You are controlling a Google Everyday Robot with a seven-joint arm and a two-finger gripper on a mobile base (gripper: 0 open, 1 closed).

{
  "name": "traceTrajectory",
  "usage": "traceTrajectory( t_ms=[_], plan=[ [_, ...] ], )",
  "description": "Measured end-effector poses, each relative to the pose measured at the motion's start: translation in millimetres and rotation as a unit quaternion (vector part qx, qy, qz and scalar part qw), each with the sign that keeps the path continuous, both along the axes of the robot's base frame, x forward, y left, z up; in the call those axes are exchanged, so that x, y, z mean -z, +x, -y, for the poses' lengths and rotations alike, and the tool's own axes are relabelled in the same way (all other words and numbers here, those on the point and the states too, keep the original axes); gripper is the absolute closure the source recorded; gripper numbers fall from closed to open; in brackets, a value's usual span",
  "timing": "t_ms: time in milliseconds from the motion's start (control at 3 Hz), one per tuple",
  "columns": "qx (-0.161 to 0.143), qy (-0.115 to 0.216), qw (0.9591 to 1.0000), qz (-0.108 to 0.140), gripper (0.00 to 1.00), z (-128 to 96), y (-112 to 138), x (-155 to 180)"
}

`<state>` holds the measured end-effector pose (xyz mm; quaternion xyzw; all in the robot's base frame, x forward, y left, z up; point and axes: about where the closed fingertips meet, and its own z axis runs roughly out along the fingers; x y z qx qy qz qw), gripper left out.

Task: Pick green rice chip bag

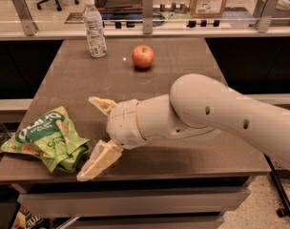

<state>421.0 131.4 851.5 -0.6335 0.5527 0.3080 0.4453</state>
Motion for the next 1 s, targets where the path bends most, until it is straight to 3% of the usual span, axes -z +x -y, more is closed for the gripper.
traceTrajectory(
  t_ms=[333,1000],
  plan=[
    [-0.019,0.027,0.9994,-0.003,0.17,-28,-20,2],
    [-0.059,0.061,0.9964,-0.011,0.64,-69,-48,-10]
  ],
)
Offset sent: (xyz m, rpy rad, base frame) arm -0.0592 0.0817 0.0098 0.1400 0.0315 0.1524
